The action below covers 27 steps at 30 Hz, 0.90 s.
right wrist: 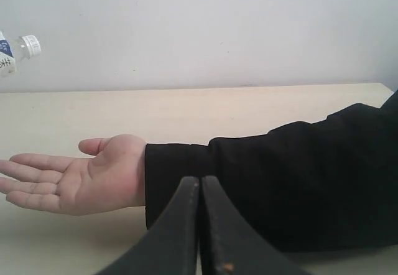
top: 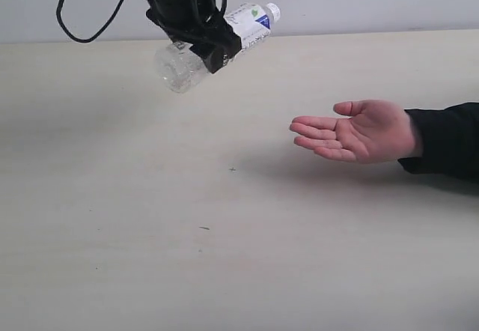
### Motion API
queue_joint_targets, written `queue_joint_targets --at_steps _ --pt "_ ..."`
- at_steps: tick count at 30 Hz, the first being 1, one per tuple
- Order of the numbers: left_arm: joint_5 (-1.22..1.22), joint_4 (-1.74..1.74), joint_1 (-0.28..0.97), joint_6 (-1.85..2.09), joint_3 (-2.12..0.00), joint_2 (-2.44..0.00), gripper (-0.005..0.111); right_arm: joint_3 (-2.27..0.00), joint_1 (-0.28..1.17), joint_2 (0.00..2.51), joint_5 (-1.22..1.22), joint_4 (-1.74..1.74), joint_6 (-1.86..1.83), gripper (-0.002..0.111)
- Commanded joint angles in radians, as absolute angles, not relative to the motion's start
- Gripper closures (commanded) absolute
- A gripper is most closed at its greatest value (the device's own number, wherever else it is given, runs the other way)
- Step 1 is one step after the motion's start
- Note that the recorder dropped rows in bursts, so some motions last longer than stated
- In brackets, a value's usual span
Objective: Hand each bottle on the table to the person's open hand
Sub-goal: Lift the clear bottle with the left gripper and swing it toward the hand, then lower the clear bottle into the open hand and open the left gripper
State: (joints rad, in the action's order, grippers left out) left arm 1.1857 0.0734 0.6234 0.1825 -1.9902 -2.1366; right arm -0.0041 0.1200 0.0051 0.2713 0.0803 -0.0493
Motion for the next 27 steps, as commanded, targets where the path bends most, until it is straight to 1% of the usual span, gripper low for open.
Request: queue_joint_targets --at_steps 1,4,9,12,19,27 --pt "1.221 0.069 0.671 0.051 -1.992 -2.082 0.107 0.0 0.115 0.0 0.266 0.08 -0.05 0.108" --pt "1.221 0.069 0.709 -0.056 -1.965 -2.043 0.107 0.0 0.115 0.0 0.266 0.08 -0.05 0.108" --pt "1.221 0.073 0.81 -0.214 -1.825 -1.956 0.107 0.0 0.115 0.0 0.266 0.08 -0.05 0.108" --pt "1.205 0.075 0.864 -0.296 -1.779 -1.929 0.107 0.0 0.115 0.0 0.266 0.08 -0.05 0.108" --pt "1.104 0.075 0.957 -0.447 -1.765 -1.93 0.107 0.0 0.115 0.0 0.266 0.08 -0.05 0.108" --pt "1.043 0.096 1.029 -0.564 -1.76 -1.93 0.107 0.0 0.115 0.0 0.266 0.08 -0.05 0.108"
